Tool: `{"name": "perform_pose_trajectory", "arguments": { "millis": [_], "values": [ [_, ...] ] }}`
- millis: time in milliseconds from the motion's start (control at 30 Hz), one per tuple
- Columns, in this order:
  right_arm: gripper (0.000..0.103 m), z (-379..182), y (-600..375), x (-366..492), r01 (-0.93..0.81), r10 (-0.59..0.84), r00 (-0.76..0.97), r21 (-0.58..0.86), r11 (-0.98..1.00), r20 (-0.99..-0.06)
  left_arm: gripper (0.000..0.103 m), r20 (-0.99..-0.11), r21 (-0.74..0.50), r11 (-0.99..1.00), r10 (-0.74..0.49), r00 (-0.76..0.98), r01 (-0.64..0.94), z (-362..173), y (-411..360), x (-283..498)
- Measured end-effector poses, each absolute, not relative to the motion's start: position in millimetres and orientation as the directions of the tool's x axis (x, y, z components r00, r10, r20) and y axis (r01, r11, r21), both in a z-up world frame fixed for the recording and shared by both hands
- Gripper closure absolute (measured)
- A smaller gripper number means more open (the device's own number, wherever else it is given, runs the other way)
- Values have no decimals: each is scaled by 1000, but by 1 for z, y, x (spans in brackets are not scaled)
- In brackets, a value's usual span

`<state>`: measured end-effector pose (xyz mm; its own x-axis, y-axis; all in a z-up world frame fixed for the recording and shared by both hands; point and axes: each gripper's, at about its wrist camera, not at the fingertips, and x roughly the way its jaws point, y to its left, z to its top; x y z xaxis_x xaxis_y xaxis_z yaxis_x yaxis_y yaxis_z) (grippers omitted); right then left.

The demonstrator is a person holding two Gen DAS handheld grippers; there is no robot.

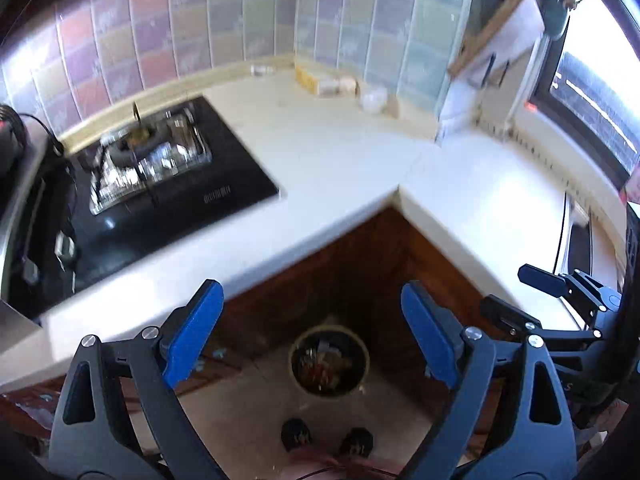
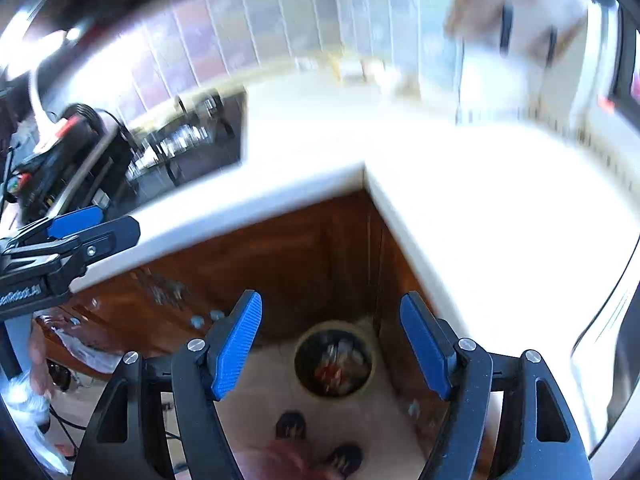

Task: Collect trash
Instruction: 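Raise both tools from the bin back over the counter trash, then grasp the yellow toothpaste box with the left tool while the right tool grasps the plastic bag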

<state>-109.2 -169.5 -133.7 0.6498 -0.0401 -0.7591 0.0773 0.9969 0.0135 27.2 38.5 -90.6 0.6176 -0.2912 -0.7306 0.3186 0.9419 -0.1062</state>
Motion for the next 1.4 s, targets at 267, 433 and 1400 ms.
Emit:
{"name": "perform_pose_trajectory", "arguments": {
  "millis": [267, 433, 1400],
  "values": [
    [18, -26, -155, -94, -13, -30, 786, -65, 998, -618, 14, -644, -67, 949, -276, 714, 307, 7, 35, 52],
    [18, 26, -140, -59, -35, -54, 823, -146, 989, -565, 14, -606, -30, 942, -284, 743, 335, 58, 25, 87],
    [36, -81, -297, 335, 473, -260, 594, 69, 879, -762, 17, -803, -158, 801, -445, 397, 577, -77, -79, 546]
  ]
}}
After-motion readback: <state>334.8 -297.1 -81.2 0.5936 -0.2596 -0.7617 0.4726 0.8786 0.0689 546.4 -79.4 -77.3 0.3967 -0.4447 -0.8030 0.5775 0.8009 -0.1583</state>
